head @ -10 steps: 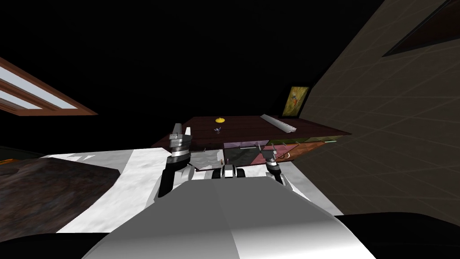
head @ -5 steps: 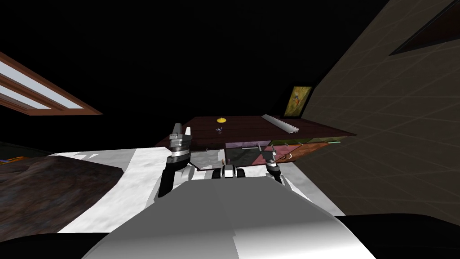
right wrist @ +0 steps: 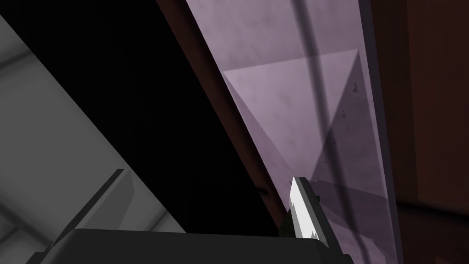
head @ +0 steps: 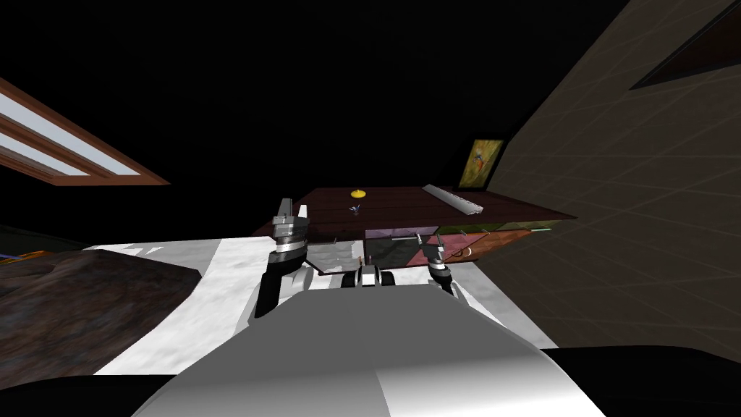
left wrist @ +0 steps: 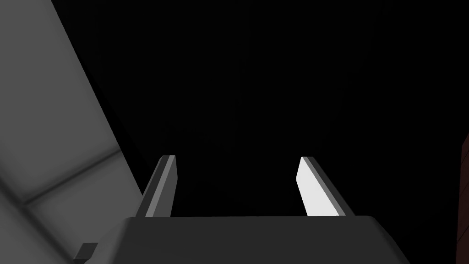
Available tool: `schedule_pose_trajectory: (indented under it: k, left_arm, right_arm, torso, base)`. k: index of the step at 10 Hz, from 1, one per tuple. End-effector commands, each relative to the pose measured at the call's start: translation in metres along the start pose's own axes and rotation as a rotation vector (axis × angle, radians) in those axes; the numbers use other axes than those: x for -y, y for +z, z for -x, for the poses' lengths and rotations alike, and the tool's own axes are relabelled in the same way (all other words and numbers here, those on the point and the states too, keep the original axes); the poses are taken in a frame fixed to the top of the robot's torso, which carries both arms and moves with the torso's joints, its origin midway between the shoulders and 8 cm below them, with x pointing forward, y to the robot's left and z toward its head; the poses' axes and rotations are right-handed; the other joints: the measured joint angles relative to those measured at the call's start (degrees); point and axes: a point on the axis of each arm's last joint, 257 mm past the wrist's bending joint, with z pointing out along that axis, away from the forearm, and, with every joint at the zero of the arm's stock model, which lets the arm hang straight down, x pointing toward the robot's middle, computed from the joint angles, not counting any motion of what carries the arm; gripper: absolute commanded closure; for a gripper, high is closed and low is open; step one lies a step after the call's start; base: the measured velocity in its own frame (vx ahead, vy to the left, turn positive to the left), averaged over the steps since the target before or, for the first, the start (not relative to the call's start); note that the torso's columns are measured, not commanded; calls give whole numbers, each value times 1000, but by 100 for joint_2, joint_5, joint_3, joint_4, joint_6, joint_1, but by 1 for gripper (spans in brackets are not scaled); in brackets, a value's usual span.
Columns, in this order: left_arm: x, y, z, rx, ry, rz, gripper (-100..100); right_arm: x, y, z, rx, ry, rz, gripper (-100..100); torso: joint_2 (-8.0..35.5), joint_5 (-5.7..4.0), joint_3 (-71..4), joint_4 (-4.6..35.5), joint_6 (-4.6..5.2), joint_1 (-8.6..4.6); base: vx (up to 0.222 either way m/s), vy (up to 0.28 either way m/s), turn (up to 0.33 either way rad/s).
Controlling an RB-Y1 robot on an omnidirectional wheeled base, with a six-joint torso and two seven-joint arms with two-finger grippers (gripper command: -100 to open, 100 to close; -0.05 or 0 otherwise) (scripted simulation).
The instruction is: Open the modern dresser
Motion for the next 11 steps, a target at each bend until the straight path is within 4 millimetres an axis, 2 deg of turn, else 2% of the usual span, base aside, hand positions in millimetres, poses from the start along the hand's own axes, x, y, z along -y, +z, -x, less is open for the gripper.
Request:
schedule_pose_trajectory:
  k: [1, 11]
  left_arm:
    - [0, 0, 0, 0, 0, 0, 0]
    - [0, 0, 0, 0, 0, 0, 0]
  right_arm:
    - [-8, -9, -3, -12, -74, 7, -100]
    - [-26, -29, -10, -51, -312, 18, -100]
  torso:
    - [-3, -2, -1, -5, -5, 5]
    - [10, 5, 3, 10, 10, -14]
  base:
    - [-4, 39, 17]
    - [-7, 36, 17]
